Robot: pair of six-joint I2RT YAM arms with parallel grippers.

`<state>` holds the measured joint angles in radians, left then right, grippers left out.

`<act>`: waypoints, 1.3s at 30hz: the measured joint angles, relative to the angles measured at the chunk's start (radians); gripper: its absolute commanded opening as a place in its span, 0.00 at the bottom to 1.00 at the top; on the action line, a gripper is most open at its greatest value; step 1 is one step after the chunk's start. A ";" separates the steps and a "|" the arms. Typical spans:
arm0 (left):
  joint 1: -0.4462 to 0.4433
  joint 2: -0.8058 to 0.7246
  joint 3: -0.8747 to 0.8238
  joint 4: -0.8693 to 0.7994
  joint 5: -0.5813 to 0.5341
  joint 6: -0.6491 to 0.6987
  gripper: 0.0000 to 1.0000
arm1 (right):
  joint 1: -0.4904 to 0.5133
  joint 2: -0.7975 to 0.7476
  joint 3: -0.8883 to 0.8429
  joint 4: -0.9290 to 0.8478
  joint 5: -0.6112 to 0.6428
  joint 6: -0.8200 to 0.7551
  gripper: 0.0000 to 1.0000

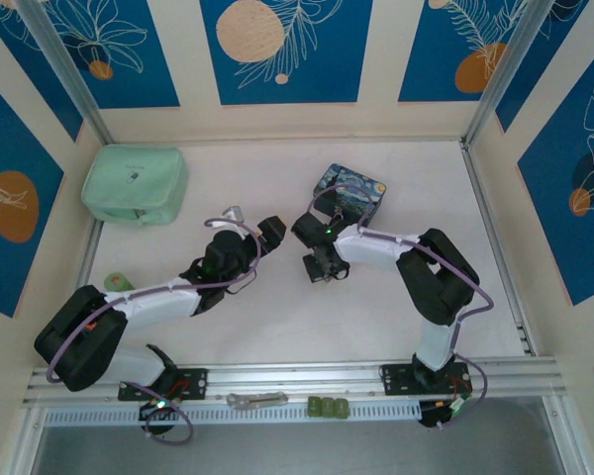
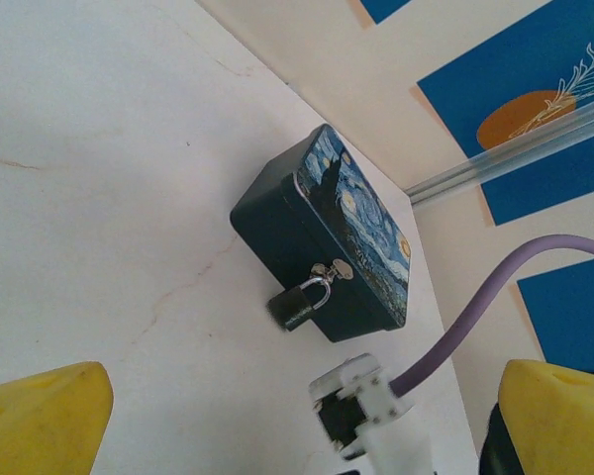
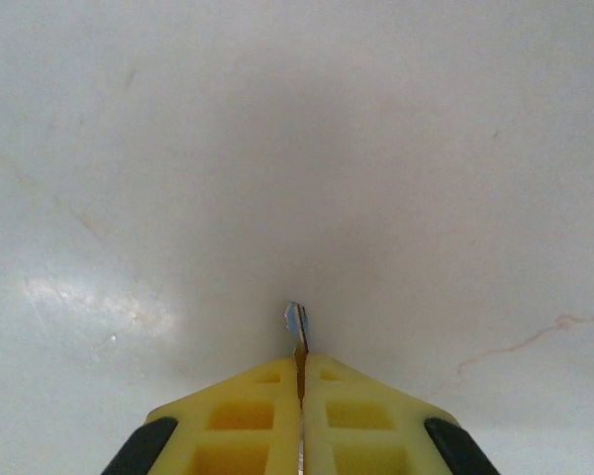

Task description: Unlock a padlock with a key

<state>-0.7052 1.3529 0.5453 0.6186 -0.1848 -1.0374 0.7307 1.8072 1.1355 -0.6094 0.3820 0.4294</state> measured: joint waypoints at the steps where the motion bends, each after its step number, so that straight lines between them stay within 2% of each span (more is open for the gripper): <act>1: 0.001 0.000 0.000 0.000 0.000 0.003 1.00 | -0.014 -0.011 -0.006 0.007 -0.019 0.000 0.00; 9: 0.010 -0.003 0.000 -0.013 0.040 0.040 0.99 | -0.145 -0.137 -0.091 0.074 -0.238 0.021 0.00; 17: 0.011 0.002 0.000 -0.011 0.141 0.078 0.98 | -0.231 -0.162 -0.152 0.156 -0.418 0.063 0.00; 22: 0.011 0.056 0.000 0.031 0.203 0.066 0.98 | -0.279 -0.217 -0.176 0.205 -0.516 0.080 0.00; 25: 0.011 0.096 0.000 0.059 0.211 0.003 0.98 | -0.317 -0.264 -0.179 0.229 -0.564 0.094 0.00; 29: 0.007 0.170 0.001 0.124 0.199 -0.153 0.99 | -0.348 -0.309 -0.180 0.271 -0.620 0.119 0.00; 35: -0.028 0.307 0.017 0.293 0.150 -0.385 0.99 | -0.350 -0.314 -0.181 0.329 -0.665 0.168 0.00; 39: -0.070 0.372 0.050 0.386 0.131 -0.486 0.99 | -0.343 -0.314 -0.188 0.386 -0.686 0.210 0.00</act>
<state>-0.7753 1.7245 0.5949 1.0042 -0.0536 -1.5238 0.3878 1.4929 0.9470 -0.2237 -0.3042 0.6395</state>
